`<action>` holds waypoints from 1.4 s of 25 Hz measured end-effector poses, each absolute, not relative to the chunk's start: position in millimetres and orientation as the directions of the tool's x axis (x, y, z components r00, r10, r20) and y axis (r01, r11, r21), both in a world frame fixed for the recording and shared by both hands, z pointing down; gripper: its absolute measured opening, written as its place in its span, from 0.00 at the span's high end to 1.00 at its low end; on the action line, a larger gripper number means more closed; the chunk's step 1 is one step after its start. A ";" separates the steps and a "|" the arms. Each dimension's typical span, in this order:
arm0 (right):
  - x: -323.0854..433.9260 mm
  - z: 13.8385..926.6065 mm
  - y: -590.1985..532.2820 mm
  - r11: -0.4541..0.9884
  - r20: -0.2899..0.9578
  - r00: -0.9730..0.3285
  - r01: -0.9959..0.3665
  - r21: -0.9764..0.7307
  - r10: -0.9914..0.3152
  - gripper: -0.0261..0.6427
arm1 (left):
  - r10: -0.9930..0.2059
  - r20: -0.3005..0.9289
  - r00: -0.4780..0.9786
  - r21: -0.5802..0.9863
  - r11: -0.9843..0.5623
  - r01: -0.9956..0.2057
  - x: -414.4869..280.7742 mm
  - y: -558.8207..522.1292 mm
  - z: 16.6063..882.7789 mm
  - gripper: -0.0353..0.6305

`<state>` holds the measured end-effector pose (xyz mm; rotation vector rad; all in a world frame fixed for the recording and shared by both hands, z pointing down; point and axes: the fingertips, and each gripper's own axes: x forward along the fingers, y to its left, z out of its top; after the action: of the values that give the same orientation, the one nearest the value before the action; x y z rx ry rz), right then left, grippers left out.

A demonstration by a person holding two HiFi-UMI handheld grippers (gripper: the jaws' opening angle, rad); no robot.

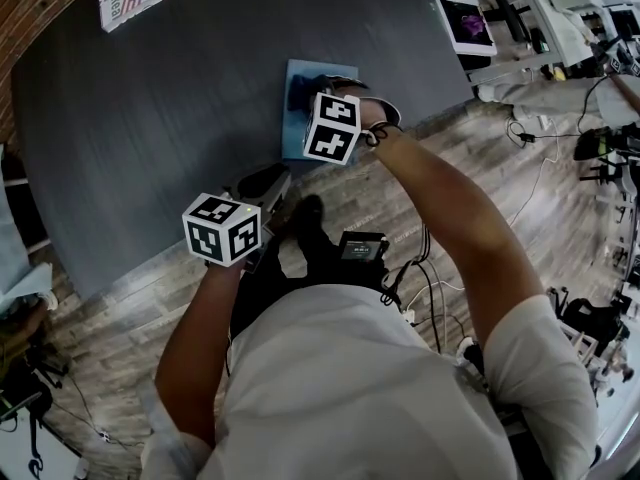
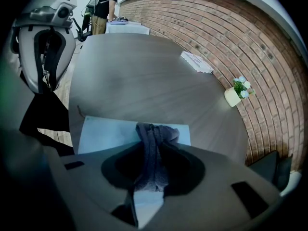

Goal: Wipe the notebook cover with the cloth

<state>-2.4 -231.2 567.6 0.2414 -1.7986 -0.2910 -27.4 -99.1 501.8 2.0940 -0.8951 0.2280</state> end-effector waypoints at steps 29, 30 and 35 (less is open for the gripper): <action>-7.2 567.8 -152.2 0.958 0.921 -0.264 -0.080 0.276 -0.288 0.78 | -0.470 0.433 0.769 0.617 -0.467 -0.633 -19.4 -67.8 494.7 0.88; -7.7 568.1 -149.2 0.958 0.921 -0.265 -0.081 0.274 -0.286 0.78 | -0.469 0.433 0.770 0.617 -0.469 -0.632 -19.8 -66.6 494.9 0.88; -10.2 568.7 -136.8 0.960 0.922 -0.266 -0.089 0.266 -0.280 0.78 | -0.462 0.431 0.775 0.617 -0.476 -0.626 -21.5 -61.4 494.2 0.88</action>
<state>-10.2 -136.8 568.7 0.2712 -1.8387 -0.1865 -21.5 -61.4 494.2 2.1578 -0.8067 0.2607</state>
